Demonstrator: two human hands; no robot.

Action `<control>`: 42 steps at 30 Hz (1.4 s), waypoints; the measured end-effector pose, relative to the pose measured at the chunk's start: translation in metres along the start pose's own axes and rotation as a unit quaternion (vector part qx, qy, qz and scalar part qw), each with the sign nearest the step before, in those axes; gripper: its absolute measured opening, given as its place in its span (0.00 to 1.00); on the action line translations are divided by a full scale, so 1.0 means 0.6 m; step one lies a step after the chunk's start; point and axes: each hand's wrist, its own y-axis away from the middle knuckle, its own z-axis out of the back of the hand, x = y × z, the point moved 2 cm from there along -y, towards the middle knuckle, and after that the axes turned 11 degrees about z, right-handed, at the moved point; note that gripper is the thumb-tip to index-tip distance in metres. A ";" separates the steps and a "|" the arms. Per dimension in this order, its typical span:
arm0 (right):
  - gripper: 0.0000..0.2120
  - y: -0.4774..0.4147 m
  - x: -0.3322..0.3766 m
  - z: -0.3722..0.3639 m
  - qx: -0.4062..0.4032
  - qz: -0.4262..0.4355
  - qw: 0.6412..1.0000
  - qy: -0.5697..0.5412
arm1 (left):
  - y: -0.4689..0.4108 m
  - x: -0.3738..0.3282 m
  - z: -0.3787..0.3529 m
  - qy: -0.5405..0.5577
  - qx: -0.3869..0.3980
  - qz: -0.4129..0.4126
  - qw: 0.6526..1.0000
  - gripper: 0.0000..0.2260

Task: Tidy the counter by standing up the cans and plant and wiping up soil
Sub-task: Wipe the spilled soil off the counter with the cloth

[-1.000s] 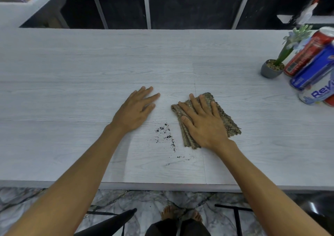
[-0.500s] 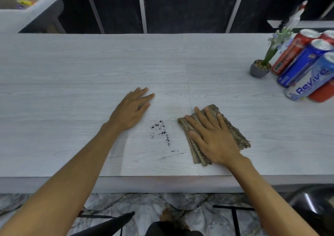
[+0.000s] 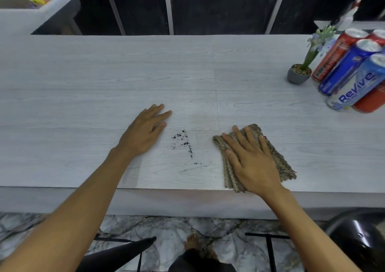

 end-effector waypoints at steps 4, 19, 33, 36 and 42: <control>0.25 -0.022 0.037 0.008 -0.037 -0.019 0.988 -0.148 | -0.002 0.003 -0.002 -0.002 -0.008 0.002 1.000 0.19; 0.26 -0.033 0.101 -0.022 0.021 -0.008 1.000 0.001 | -0.005 0.007 -0.001 0.010 -0.010 0.002 1.000 0.18; 0.27 -0.027 0.104 -0.024 0.030 0.040 0.999 -0.006 | -0.004 0.011 -0.002 0.013 -0.002 0.002 1.000 0.19; 0.28 -0.027 0.071 -0.019 0.025 0.016 1.000 -0.002 | -0.003 0.009 -0.003 0.018 -0.006 0.004 1.000 0.18; 0.26 -0.054 0.097 -0.025 0.021 -0.003 1.000 -0.009 | -0.005 0.012 -0.002 0.024 -0.002 0.007 1.000 0.18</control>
